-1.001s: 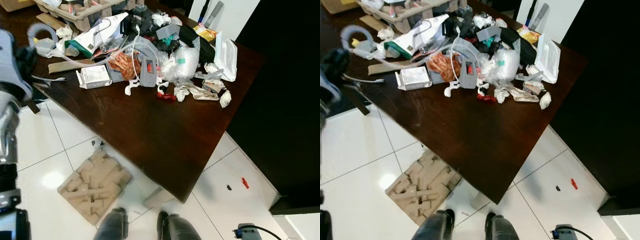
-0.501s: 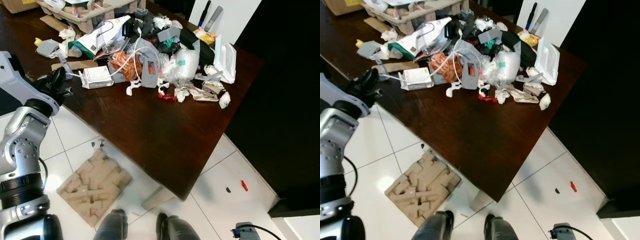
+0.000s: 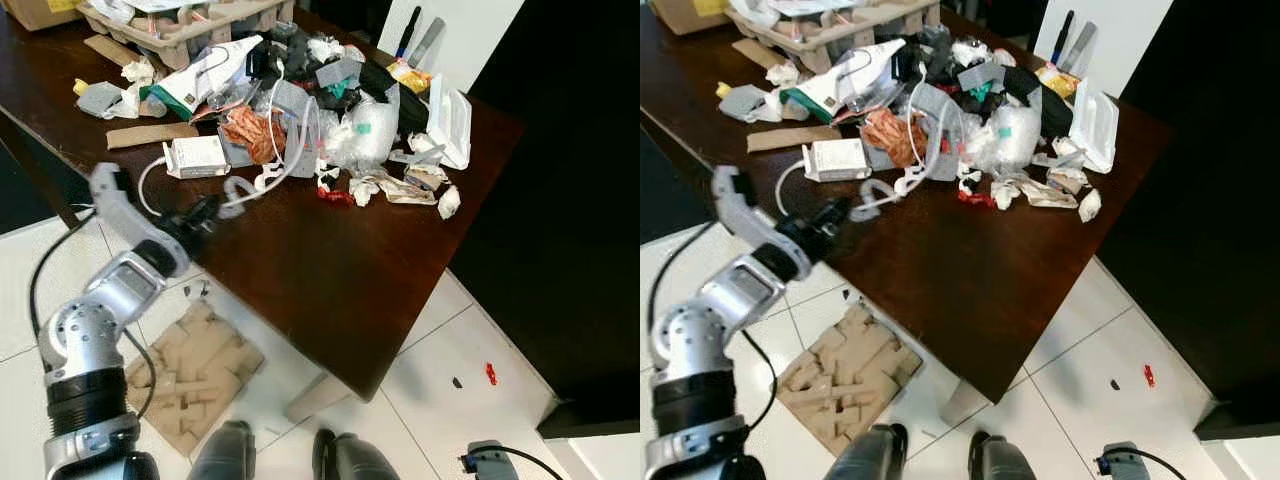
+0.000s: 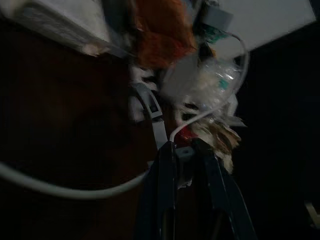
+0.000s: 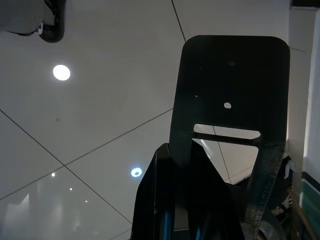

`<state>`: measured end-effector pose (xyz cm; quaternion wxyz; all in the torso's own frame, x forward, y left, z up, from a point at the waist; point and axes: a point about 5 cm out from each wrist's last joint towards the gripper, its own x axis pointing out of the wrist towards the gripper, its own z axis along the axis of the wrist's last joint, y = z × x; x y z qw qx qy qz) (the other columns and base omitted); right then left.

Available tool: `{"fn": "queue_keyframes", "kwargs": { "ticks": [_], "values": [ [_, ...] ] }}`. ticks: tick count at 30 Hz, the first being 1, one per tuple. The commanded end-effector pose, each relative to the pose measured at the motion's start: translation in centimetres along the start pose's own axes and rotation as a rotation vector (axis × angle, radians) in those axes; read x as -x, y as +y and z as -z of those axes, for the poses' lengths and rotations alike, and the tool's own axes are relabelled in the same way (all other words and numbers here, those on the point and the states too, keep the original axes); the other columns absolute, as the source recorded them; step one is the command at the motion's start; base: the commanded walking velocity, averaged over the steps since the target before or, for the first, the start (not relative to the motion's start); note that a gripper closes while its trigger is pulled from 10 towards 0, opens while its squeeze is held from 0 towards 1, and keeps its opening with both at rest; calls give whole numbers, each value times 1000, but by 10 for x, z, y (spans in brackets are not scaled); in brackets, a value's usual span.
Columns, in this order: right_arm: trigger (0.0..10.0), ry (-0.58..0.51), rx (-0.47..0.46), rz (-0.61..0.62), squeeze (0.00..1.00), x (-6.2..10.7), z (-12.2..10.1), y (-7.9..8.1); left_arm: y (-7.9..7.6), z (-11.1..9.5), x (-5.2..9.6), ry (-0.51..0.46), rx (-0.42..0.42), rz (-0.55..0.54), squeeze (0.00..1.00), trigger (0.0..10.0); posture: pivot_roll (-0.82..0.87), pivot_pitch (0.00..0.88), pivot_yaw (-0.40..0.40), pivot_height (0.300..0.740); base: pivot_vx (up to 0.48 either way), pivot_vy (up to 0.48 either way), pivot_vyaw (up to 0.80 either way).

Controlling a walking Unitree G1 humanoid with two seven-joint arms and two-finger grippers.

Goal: Picking trash to rubbish bin

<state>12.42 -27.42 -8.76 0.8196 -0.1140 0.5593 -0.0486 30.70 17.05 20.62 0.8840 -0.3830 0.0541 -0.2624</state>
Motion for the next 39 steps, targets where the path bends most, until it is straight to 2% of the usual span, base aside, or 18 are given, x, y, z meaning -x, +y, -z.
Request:
{"fn": "queue_keyframes", "kwargs": {
  "ticks": [1, 4, 6, 8, 11, 12, 14, 22, 28, 32, 33, 34, 35, 37, 38, 39],
  "values": [
    [10000, 40, -6, 9, 0, 1, 11, -2, -22, 17, -4, 74, 12, 143, 0, 10000, 135, 230, -92, 740, 0, 0, 0],
    [10000, 38, -7, 9, 0, 1, 11, -1, -28, 21, -5, 94, 13, 182, 0, 10000, 135, 230, -91, 740, 0, 0, 0],
    [10000, 31, -11, 11, 0, 1, 9, -1, -44, 26, -8, 100, 42, 274, 0, 10000, 137, 225, -89, 740, 0, 0, 0],
    [10000, 30, -11, 11, 0, 1, 8, -1, -48, 26, -8, 97, 44, 297, 0, 10000, 137, 225, -89, 740, 0, 0, 0],
    [10000, 26, -14, 9, 0, 0, 7, 1, -77, 33, 5, 121, -57, 528, 0, 10000, 139, 216, -89, 740, 0, 0, 0],
    [10000, 26, -14, 9, 0, 0, 7, 1, -77, 33, 5, 121, -57, 528, 0, 10000, 139, 216, -89, 740, 0, 0, 0],
    [10000, 21, -17, 6, 0, 0, 5, 2, -86, 42, 10, 155, -57, 604, 0, 10000, 141, 215, -87, 740, 0, 0, 0],
    [10000, 2, -20, 6, 0, -1, -3, 3, -91, 56, 21, 205, -77, 713, 0, 10000, 144, 209, -90, 740, 0, 0, 0],
    [10000, -6, -21, 9, 0, -1, -6, 2, -82, 52, 21, 158, -159, 668, 0, 10000, 145, 205, -93, 740, 0, 0, 0],
    [10000, -7, -19, 10, 0, -1, -6, 2, -83, 48, 22, 129, -204, 673, 0, 10000, 144, 203, -93, 740, 0, 0, 0],
    [10000, -8, -18, 10, 0, -1, -6, 2, -84, 47, 21, 129, -231, 670, 0, 10000, 144, 203, -93, 740, 0, 0, 0],
    [10000, -8, -17, 9, 0, -1, -7, 2, -81, 45, 19, 140, -303, 632, 0, 10000, 141, 200, -94, 740, 0, 0, 0],
    [10000, -8, -17, 9, 0, -1, -7, 2, -81, 45, 19, 140, -303, 632, 0, 10000, 141, 200, -94, 740, 0, 0, 0],
    [10000, -8, -14, 9, 0, -1, -7, 1, -74, 41, 16, 163, -408, 567, 0, 10000, 143, 194, -92, 740, 0, 0, 0],
    [10000, -8, -14, 9, 0, -1, -7, 1, -74, 41, 16, 163, -408, 567, 0, 10000, 143, 194, -92, 740, 0, 0, 0],
    [10000, -26, -24, 19, 0, -1, -11, -1, -63, 40, 14, 206, -470, 491, 0, 10000, 140, 193, -91, 740, 0, 0, 0]
  ]
}}
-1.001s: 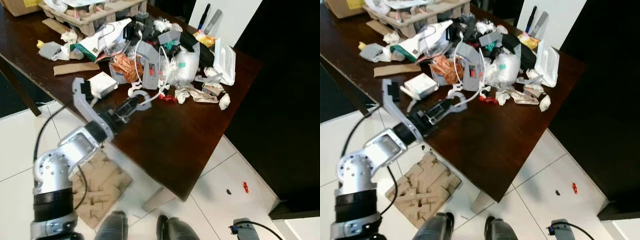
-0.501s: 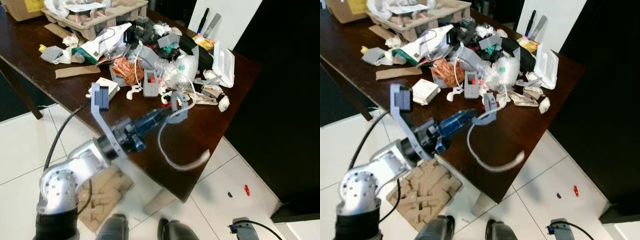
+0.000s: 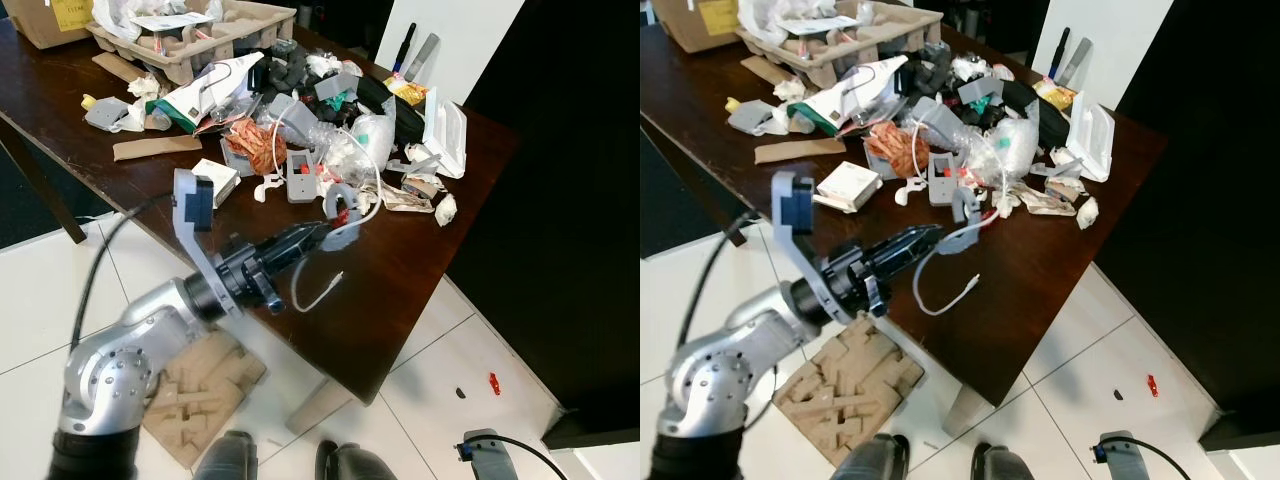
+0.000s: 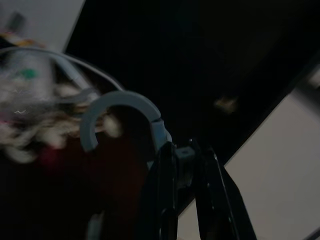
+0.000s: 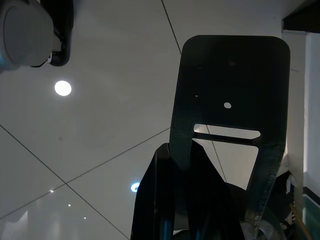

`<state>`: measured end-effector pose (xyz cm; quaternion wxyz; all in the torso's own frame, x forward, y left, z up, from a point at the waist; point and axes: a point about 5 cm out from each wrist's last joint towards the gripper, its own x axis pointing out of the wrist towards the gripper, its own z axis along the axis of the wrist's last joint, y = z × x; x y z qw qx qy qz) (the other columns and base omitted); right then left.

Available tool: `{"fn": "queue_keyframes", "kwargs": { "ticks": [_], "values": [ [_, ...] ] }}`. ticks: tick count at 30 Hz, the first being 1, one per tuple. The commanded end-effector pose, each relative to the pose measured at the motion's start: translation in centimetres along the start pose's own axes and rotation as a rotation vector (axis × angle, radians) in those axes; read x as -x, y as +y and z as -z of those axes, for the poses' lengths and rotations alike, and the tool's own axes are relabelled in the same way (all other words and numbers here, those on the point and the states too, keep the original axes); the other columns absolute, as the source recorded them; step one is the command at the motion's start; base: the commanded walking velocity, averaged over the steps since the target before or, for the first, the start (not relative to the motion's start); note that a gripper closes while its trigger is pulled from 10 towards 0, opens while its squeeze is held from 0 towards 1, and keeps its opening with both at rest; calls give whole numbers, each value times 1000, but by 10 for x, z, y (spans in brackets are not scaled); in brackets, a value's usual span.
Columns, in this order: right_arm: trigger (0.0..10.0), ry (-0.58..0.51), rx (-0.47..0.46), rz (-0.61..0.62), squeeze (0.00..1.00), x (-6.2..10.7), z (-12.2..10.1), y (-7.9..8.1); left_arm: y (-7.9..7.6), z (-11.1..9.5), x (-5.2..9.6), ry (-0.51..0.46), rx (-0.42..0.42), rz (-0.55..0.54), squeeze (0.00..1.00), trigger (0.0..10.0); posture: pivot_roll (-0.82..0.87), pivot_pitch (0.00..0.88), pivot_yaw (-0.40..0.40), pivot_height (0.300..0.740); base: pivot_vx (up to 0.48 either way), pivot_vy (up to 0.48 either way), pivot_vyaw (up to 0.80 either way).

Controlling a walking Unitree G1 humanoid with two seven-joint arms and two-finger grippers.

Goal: Picking trash to rubbish bin

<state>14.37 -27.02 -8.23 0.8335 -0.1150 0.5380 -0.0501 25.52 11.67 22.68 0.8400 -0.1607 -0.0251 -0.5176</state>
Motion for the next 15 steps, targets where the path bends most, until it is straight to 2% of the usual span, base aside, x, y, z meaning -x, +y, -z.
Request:
{"fn": "queue_keyframes", "kwargs": {
  "ticks": [1, 2, 4, 6, 7, 8, 9, 10, 13, 14, 15],
  "values": [
    [10000, 5, -29, 25, 0, 1, 4, -5, 10, 8, 3, 91, -51, -72, 0, 10000, 140, 193, -91, 740, 0, 0, 0],
    [10000, -31, -53, 52, 0, 1, -6, -10, 19, 12, 9, 141, -74, -127, 0, 10000, 138, 191, -87, 740, 0, 0, 0],
    [10000, -31, -53, 52, 0, 1, -6, -10, 19, 12, 9, 141, -74, -127, 0, 10000, 138, 191, -87, 740, 0, 0, 0],
    [10000, -116, -57, 137, 0, 1, -33, -23, 41, 15, 21, 186, -72, -292, 0, 10000, 137, 189, -85, 740, 0, 0, 0],
    [10000, -116, -57, 137, 0, 1, -33, -23, 41, 15, 21, 186, -72, -292, 0, 10000, 137, 189, -85, 740, 0, 0, 0],
    [10000, -148, -53, 172, 0, 2, -44, -29, 50, 16, 25, 197, -67, -363, 0, 10000, 137, 189, -85, 740, 0, 0, 0],
    [10000, -148, -53, 172, 0, 2, -44, -29, 50, 16, 25, 197, -67, -363, 0, 10000, 137, 189, -85, 740, 0, 0, 0],
    [10000, -189, -56, 217, 0, 4, -59, -37, 59, 16, 30, 195, -48, -434, 0, 10000, 137, 189, -85, 740, 0, 0, 0],
    [10000, -227, -71, 250, 0, 7, -72, -44, 63, 17, 32, 191, -36, -475, 0, 10000, 137, 189, -85, 740, 0, 0, 0],
    [10000, -287, -109, 270, 0, 10, -90, -50, 65, 18, 34, 185, -22, -493, 0, 10000, 149, 193, -85, 740, 0, 0, 0],
    [10000, -287, -109, 270, 0, 10, -90, -50, 65, 18, 34, 185, -22, -493, 0, 10000, 149, 193, -85, 740, 0, 0, 0]
  ]
}}
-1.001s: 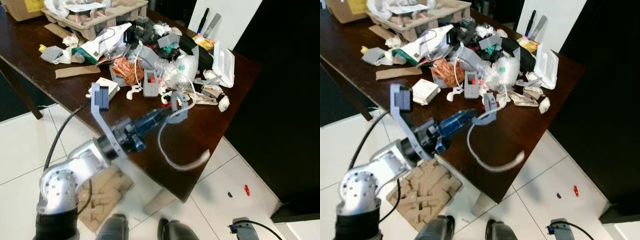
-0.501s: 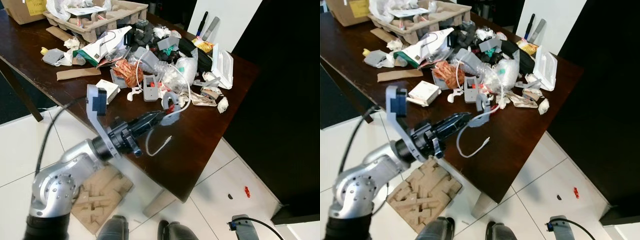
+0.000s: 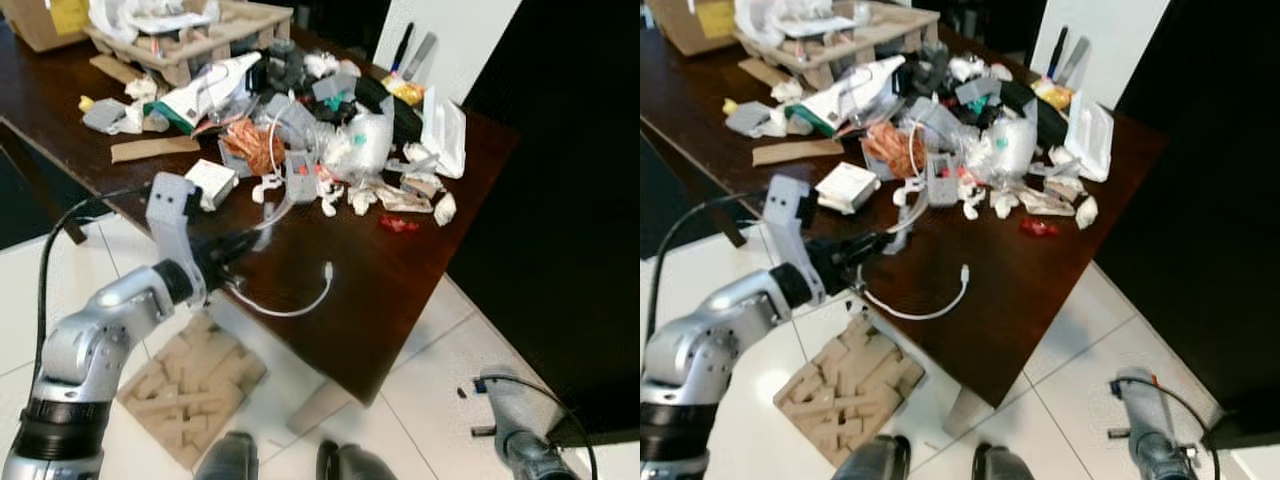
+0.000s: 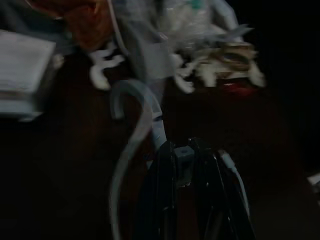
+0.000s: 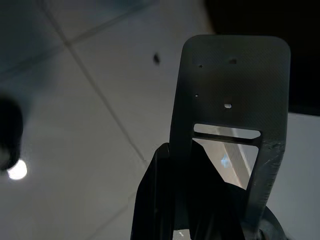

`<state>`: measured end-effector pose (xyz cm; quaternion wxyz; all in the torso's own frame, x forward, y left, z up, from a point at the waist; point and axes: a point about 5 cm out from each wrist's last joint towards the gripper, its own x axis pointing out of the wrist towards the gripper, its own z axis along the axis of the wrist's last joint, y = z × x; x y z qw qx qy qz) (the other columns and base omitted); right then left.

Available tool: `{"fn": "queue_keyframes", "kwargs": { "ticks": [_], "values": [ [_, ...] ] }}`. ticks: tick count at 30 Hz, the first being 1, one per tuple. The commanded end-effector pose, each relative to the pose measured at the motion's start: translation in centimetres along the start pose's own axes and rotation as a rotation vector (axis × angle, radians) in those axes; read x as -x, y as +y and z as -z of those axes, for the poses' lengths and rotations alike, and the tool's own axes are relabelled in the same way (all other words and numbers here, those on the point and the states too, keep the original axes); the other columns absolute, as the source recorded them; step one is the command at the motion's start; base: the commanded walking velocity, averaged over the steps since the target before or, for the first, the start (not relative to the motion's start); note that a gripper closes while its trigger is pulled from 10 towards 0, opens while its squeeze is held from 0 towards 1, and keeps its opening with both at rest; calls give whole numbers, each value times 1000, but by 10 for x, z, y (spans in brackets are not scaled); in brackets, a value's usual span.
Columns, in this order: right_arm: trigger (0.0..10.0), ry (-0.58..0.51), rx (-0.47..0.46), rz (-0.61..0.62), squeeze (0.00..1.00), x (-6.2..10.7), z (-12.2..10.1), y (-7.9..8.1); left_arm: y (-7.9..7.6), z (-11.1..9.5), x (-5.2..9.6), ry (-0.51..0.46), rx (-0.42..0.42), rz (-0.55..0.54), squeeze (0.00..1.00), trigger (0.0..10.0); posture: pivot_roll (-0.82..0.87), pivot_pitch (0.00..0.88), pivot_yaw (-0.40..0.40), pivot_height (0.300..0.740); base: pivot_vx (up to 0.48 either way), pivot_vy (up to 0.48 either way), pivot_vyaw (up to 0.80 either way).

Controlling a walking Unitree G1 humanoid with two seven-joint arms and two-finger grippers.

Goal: Picking trash to rubbish bin

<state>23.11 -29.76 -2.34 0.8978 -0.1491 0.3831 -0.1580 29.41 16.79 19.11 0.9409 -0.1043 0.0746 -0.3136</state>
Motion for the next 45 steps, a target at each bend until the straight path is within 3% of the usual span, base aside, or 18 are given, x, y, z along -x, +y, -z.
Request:
{"fn": "queue_keyframes", "kwargs": {
  "ticks": [1, 2, 3, 6, 9, 11, 17, 18, 22, 23, 24, 27, 28, 30, 35, 40, 42, 45],
  "values": [
    [10000, -42, -61, 38, 0, -2, -11, -11, 1, 6, -1, 18, 25, -17, 0, 10000, 149, 193, -85, 740, 0, 0, 0],
    [10000, -42, -61, 38, 0, -2, -11, -11, 1, 6, -1, 18, 25, -17, 0, 10000, 149, 193, -85, 740, 0, 0, 0],
    [10000, -143, -153, 19, 0, -4, -40, -14, 1, 7, -1, 16, 30, -18, 0, 10000, 149, 193, -85, 740, 0, 0, 0],
    [10000, -233, -223, -2, 0, -4, -66, -18, 0, 9, -1, 15, 30, -17, 0, 10000, 149, 193, -85, 740, 0, 0, 0],
    [10000, -421, -315, 36, 0, 2, -119, -39, -2, 8, -2, 3, 12, 3, 0, 10000, 149, 193, -85, 740, 0, 0, 0],
    [10000, -421, -315, 36, 0, 2, -119, -39, -2, 8, -2, 3, 12, 3, 0, 10000, 149, 193, -85, 740, 0, 0, 0],
    [10000, -655, -476, 59, 0, 19, -174, -76, -11, 1, -3, -39, -5, 61, 0, 10000, 164, 197, -87, 740, 0, 0, 0],
    [10000, -773, -540, -7, 0, 30, -197, -87, -16, -2, -3, -60, -13, 99, 0, 10000, 163, 198, -87, 740, 0, 0, 0],
    [10000, -905, -596, -169, 0, 42, -218, -90, -23, -6, -3, -90, -16, 142, 0, 10000, 161, 198, -84, 740, 0, 0, 0],
    [10000, -1000, -597, -375, 0, 53, -233, -83, -28, -9, -3, -105, -20, 174, 0, 10000, 160, 199, -82, 740, 0, 0, 0],
    [10000, -1028, -590, -447, 0, 57, -238, -80, -29, -10, -3, -110, -21, 184, 0, 10000, 160, 199, -82, 740, 0, 0, 0],
    [10000, -1117, -376, -735, 0, 78, -244, -58, -32, -11, -3, -116, -31, 210, 0, 10000, 159, 199, -80, 740, 0, 0, 0],
    [10000, -1117, -376, -735, 0, 78, -244, -58, -32, -11, -3, -116, -31, 210, 0, 10000, 159, 199, -80, 740, 0, 0, 0],
    [10000, -1149, -221, -932, 0, 96, -242, -46, -34, -12, -2, -122, -35, 225, 0, 10000, 162, 202, -78, 740, 0, 0, 0],
    [10000, -1131, -15, -1105, 0, 115, -234, -35, -37, -14, -2, -143, -37, 247, 0, 10000, 162, 201, -78, 740, 0, 0, 0],
    [10000, -1125, -2, -1114, 0, 115, -236, -41, -50, -23, 0, -205, -29, 343, 0, 10000, 159, 196, -76, 740, 0, 0, 0],
    [10000, -1115, -20, -1126, 0, 114, -231, -43, -69, -37, 6, -302, -14, 495, 0, 10000, 153, 191, -75, 740, 0, 0, 0],
    [10000, -1117, -38, -1102, 0, 112, -230, -43, -78, -43, 10, -345, -11, 564, 0, 10000, 153, 191, -75, 740, 0, 0, 0]
  ]
}}
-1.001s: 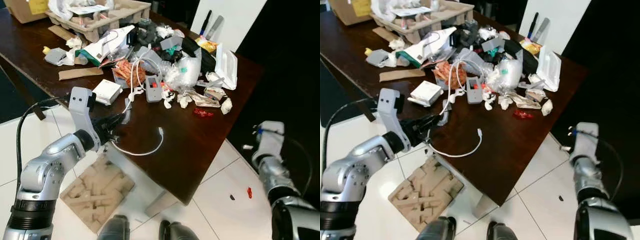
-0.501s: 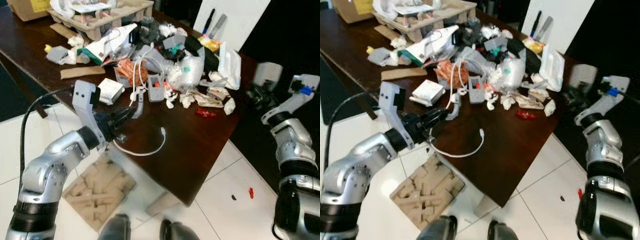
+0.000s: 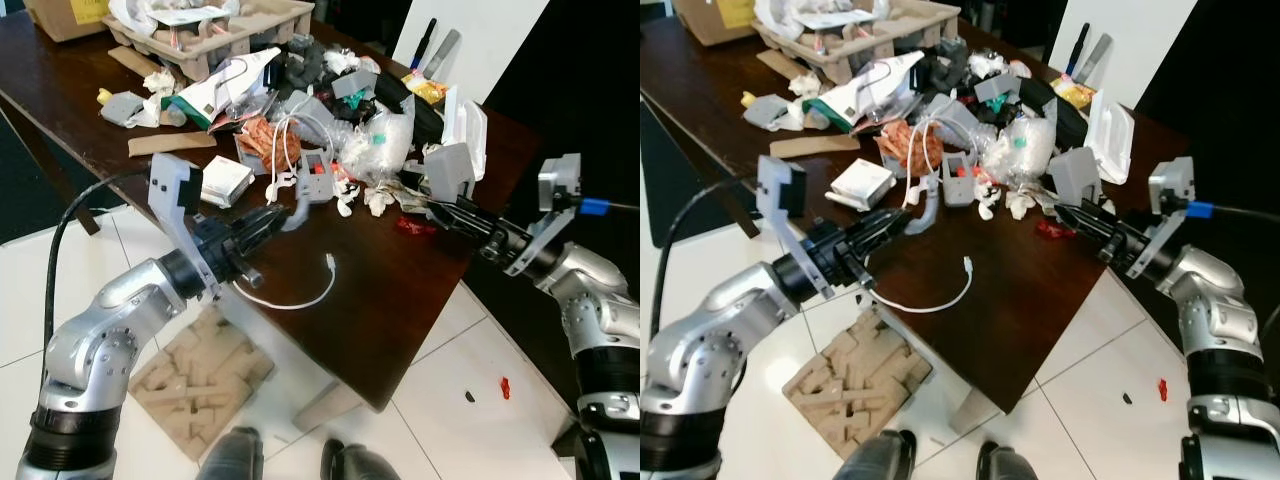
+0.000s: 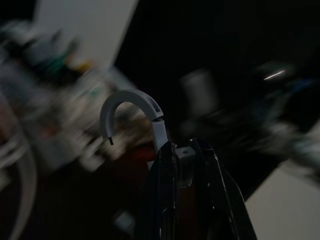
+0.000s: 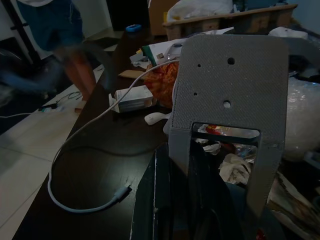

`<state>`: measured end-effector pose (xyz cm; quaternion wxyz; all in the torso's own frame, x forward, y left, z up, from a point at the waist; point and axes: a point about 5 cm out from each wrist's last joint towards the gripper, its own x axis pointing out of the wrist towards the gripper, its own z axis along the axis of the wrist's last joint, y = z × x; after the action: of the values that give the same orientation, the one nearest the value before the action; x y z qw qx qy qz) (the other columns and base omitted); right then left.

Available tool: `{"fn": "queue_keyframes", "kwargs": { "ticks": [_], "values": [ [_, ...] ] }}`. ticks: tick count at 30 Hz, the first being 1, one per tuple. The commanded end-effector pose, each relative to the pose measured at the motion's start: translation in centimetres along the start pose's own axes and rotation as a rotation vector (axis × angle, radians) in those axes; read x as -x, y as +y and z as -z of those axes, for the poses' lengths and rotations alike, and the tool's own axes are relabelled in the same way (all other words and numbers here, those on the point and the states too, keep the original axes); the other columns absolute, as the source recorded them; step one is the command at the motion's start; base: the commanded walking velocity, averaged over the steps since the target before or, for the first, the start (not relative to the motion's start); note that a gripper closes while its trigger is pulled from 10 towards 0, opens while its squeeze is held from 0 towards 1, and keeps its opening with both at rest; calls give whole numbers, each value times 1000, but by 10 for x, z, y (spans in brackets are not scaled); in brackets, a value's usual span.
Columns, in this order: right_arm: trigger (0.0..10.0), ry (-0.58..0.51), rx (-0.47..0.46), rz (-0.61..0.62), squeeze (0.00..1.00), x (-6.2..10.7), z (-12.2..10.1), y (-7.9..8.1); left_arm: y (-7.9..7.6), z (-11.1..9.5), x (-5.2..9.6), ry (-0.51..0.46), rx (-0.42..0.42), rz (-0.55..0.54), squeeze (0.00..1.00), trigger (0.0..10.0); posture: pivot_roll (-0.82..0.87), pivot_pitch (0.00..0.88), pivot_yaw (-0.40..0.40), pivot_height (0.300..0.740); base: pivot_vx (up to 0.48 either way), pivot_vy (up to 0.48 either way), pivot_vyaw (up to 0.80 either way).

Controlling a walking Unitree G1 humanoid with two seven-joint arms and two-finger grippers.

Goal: Picking trash to rubbish bin

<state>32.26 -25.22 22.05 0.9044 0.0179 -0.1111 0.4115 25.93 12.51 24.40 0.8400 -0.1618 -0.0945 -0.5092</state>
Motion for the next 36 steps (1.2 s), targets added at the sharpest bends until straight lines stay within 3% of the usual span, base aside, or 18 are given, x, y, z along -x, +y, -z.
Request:
{"fn": "queue_keyframes", "kwargs": {
  "ticks": [1, 3, 6, 9, 12, 13, 14, 15, 22, 25, 26, 34, 36],
  "values": [
    [10000, 3, 1, 96, 0, 6, 5, -6, -15, -10, -6, -75, -9, 112, 0, 10000, 146, 184, -71, 740, 0, 0, 0],
    [10000, 6, 7, 166, 0, 4, 8, -10, -15, -12, -7, -93, -15, 116, 0, 10000, 146, 184, -71, 740, 0, 0, 0],
    [10000, 49, -50, 532, 0, 4, 29, -34, 0, -18, -11, -144, -26, 16, 0, 10000, 138, 170, -69, 740, 0, 0, 0],
    [10000, 60, -66, 598, 0, 5, 33, -38, 4, -19, -11, -150, -28, -10, 0, 10000, 139, 165, -69, 740, 0, 0, 0],
    [10000, 85, -165, 930, 0, 21, 56, -49, 16, -2, -20, -57, -55, -135, 0, 10000, 156, 139, -64, 740, 0, 0, 0],
    [10000, 85, -165, 930, 0, 21, 56, -49, 16, -2, -20, -57, -55, -135, 0, 10000, 156, 139, -64, 740, 0, 0, 0],
    [10000, 90, -184, 1032, 0, 28, 63, -51, 14, 4, -23, -46, -45, -152, 0, 10000, 156, 132, -61, 740, 0, 0, 0],
    [10000, 90, -184, 1032, 0, 28, 63, -51, 14, 4, -23, -46, -45, -152, 0, 10000, 156, 132, -61, 740, 0, 0, 0],
    [10000, 172, -176, 1352, 0, 57, 82, -54, 15, 30, -32, 32, -57, -238, 0, 10000, 173, 92, -48, 740, 0, 0, 0],
    [10000, 176, -176, 1396, 0, 62, 82, -55, 16, 31, -32, 41, -64, -246, 0, 10000, 174, 91, -46, 740, 0, 0, 0],
    [10000, 201, -168, 1459, 0, 72, 83, -56, 17, 33, -32, 52, -71, -253, 0, 10000, 173, 85, -44, 740, 0, 0, 0],
    [10000, 302, -165, 1550, 0, 89, 96, -52, 21, 41, -31, 87, -84, -278, 0, 10000, 161, 69, -45, 740, -198, 0, 0],
    [10000, 378, -174, 1600, 0, 103, 107, -46, 23, 47, -33, 107, -90, -281, 0, 10000, 151, 60, -45, 740, -287, 0, 0]
  ]
}}
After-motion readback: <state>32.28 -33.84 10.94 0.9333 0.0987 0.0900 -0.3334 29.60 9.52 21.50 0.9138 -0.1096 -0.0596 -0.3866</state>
